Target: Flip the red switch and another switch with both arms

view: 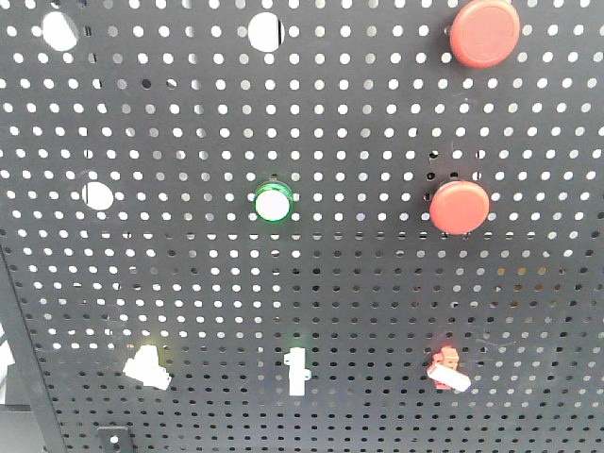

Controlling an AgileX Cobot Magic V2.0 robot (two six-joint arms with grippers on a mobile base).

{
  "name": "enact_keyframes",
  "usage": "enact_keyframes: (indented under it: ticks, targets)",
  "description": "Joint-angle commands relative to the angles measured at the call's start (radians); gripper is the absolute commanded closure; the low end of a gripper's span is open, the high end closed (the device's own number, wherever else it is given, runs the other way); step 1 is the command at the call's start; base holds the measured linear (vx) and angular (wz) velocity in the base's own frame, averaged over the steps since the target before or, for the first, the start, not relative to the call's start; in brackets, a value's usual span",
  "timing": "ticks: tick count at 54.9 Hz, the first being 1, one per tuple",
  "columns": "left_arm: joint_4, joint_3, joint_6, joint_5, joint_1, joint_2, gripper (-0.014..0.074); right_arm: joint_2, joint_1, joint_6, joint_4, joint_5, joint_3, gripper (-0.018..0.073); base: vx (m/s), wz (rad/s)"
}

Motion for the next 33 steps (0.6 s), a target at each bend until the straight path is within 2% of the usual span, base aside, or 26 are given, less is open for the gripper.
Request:
enact_keyframes:
  ticks: [1, 5, 14, 18, 21, 26, 33]
  targets:
    - [-0.001, 0.019, -0.011, -0.15, -0.007, -0.018, 0.0594, -0.014, -0.004, -0.006, -0.012, -0.098, 0.005, 0.0566, 0.0, 0.0]
    - [-0.001, 0.019, -0.011, -0.192, -0.007, -0.018, 0.0594, -0.014, -0.004, -0.006, -0.012, -0.114, 0.005, 0.0566, 0.0, 0.0]
    - [-0.01, 0.009, -0.016, -0.352, -0.007, -0.018, 0.0594, -0.014, -0.004, -0.009, -0.012, -0.303, 0.003, 0.0566, 0.0, 0.0]
    - [-0.017, 0.009, -0.066, -0.395, -0.007, -0.018, 0.0594, -0.014, -0.004, -0.008, -0.012, -0.346, -0.021, 0.0566, 0.0, 0.0]
    - [-0.017, 0.007, -0.11, -0.41, -0.007, -0.018, 0.0594, -0.012, -0.004, -0.006, -0.012, -0.326, -0.078, 0.0566, 0.0, 0.0]
    - [-0.016, -0.035, -0.15, -0.364, -0.007, -0.017, 0.0594, 0.006, -0.004, -0.006, -0.011, -0.233, -0.201, 0.0566, 0.0, 0.0]
    - [0.013, -0.212, -0.135, -0.221, -0.007, 0.026, 0.0594, 0.128, -0.004, -0.019, -0.027, -0.122, -0.436, 0.0566, 0.0, 0.0]
